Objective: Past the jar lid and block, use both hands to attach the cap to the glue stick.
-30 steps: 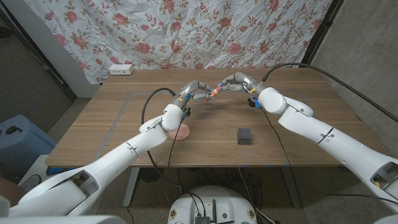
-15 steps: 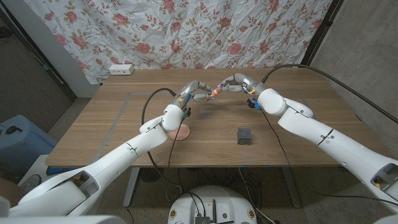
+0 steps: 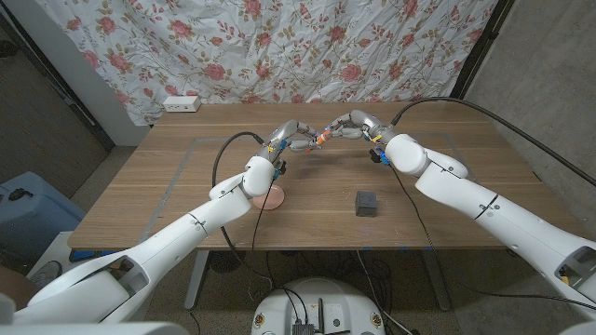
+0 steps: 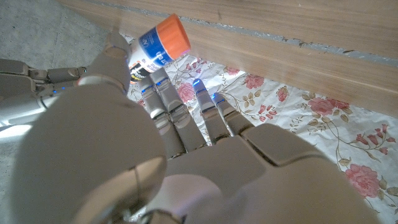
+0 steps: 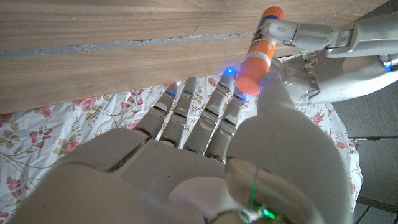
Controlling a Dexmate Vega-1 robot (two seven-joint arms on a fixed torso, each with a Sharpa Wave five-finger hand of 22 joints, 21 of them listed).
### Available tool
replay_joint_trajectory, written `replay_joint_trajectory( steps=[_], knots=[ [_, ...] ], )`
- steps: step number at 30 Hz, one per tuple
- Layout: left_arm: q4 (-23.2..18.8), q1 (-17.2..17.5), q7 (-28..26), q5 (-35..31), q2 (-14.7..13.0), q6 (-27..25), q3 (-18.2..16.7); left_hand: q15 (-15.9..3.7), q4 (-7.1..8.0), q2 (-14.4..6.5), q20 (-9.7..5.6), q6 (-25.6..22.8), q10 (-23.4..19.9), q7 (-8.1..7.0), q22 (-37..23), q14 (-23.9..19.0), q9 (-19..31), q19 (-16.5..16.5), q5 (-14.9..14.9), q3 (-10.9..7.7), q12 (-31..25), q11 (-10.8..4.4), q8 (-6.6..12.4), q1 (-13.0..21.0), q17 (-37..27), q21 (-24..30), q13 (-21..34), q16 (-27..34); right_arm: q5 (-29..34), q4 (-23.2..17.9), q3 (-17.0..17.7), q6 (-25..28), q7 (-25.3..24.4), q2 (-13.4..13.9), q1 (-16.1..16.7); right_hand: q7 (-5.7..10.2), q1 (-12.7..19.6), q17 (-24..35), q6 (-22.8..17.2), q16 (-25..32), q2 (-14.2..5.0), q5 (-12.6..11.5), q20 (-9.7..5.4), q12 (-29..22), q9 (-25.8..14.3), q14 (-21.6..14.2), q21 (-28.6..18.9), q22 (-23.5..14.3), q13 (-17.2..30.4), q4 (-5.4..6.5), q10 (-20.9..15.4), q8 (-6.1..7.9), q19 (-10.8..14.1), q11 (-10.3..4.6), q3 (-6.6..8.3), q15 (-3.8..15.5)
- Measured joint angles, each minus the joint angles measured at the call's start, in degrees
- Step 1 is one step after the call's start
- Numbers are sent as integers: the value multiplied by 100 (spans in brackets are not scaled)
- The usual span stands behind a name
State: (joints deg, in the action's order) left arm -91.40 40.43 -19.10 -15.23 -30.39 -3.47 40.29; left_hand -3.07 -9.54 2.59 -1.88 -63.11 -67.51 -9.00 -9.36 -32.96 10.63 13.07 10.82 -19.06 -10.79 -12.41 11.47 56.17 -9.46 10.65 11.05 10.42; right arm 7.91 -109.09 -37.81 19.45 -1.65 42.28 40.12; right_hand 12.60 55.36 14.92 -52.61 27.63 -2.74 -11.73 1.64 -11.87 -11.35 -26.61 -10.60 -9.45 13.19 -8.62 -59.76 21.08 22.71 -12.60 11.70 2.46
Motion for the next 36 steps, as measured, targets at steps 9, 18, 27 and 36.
replay_joint_trajectory(
  steps=[9, 18, 27, 36],
  knots=[
    [-3, 0, 0, -6, 5, 2, 4, 0, -27, 0, -6, -9, -15, -6, 0, 0, 0, 6, 1, -18, -26, 15, 23, 0, 0, 0, 1, 0, 7, 7, -22, 9, -11, -31, 3, 31, -1, 0, -31, 0, 1, 0, -21, 0, -31, 0, 0, 0, 1, 0, 0, 12, 21, 0, 0, 0],
    [-4, -1, 0, -10, 20, 1, 8, 0, -28, 0, -6, -49, -45, 34, 0, 0, 0, 6, 1, -19, -26, 45, 22, 0, 0, 0, 1, 0, 7, 41, -41, 11, -17, -58, 3, 31, -1, 0, -30, 0, 1, 0, 21, 0, -31, 0, 0, 0, -16, 0, 0, 10, 63, 0, 0, 0],
    [9, -8, 0, -10, 38, 1, 13, 0, -28, 0, -6, -49, -65, 34, 0, 0, 0, 6, -2, -20, -29, 66, 34, 0, 0, 0, 2, 0, 7, 80, -73, 20, -17, -91, -22, 32, -1, -30, -30, 0, 1, 0, 21, 0, -9, 0, 0, 0, -15, 0, 0, 10, 62, 0, 0, 0],
    [22, -8, -9, 3, 39, 10, 14, -22, -28, 0, -6, -49, -76, 34, 0, -22, 0, 6, -4, -20, -31, 76, 49, 0, 0, 0, 2, 0, 2, 111, -80, 4, -16, -105, -32, 13, -103, -53, 246, -37, 103, 0, 21, 66, 8, 0, 0, 0, -38, 33, 222, -153, 62, 9, -94, 0]
  ],
)
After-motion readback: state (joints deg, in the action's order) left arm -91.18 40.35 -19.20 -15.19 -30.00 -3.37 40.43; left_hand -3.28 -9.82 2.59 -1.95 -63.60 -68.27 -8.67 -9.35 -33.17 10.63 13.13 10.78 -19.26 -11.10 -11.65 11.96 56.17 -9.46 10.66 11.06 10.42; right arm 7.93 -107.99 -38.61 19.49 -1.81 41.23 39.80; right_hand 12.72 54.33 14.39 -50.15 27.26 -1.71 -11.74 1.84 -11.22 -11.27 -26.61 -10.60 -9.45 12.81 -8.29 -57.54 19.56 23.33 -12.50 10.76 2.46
